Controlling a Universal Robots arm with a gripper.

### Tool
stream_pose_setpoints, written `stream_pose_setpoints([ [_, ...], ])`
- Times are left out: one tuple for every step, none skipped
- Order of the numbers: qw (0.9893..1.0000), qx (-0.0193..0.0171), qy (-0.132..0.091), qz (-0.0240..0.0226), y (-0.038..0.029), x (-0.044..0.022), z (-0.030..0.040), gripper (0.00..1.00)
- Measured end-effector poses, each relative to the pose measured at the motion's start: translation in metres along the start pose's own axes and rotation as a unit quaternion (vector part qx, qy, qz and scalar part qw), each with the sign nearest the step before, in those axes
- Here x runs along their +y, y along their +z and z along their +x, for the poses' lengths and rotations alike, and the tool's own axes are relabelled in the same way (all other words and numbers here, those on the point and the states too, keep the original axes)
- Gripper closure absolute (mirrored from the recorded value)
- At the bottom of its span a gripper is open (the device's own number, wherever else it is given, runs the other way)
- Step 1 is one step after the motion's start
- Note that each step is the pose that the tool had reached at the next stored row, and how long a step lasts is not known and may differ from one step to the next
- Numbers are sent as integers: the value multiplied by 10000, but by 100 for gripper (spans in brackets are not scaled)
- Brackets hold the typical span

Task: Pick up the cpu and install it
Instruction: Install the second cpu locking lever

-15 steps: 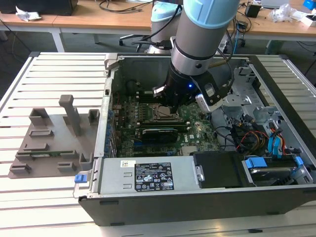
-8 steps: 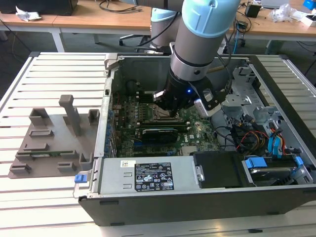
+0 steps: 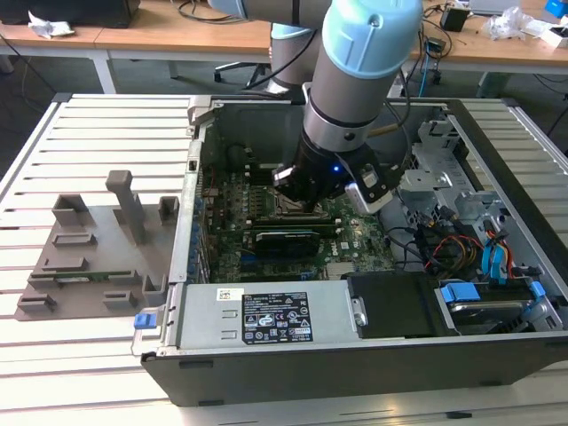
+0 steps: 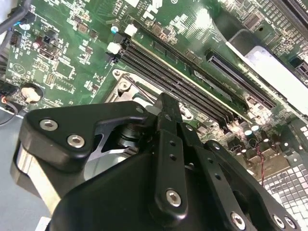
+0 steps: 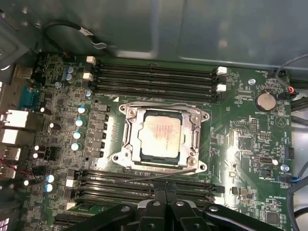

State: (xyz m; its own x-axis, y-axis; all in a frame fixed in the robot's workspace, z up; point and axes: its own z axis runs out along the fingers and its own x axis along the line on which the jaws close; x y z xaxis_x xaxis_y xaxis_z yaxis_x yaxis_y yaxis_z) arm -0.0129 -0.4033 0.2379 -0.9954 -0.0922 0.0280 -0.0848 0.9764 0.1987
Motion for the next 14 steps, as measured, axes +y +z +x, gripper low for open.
stream_pose_setpoints([
  [10000,-1,0,-2,7,1,10,89],
  [10000,-1,0,-2,19,5,23,89],
  [10000,0,0,-2,29,11,32,89],
  [10000,0,1,-1,49,30,48,89],
  [10000,-1,0,-2,65,53,54,89],
  [10000,0,0,-1,76,69,59,89],
  [10000,0,0,-1,94,88,69,89],
  [10000,0,0,-1,146,101,120,89],
  [10000,0,1,-1,179,99,162,89],
  [10000,0,0,-2,210,95,196,89],
  [10000,0,0,-1,238,92,223,89],
  [10000,0,1,-1,256,90,236,89],
  [10000,0,0,-1,275,88,251,89],
  [10000,0,0,-1,290,86,266,89],
])
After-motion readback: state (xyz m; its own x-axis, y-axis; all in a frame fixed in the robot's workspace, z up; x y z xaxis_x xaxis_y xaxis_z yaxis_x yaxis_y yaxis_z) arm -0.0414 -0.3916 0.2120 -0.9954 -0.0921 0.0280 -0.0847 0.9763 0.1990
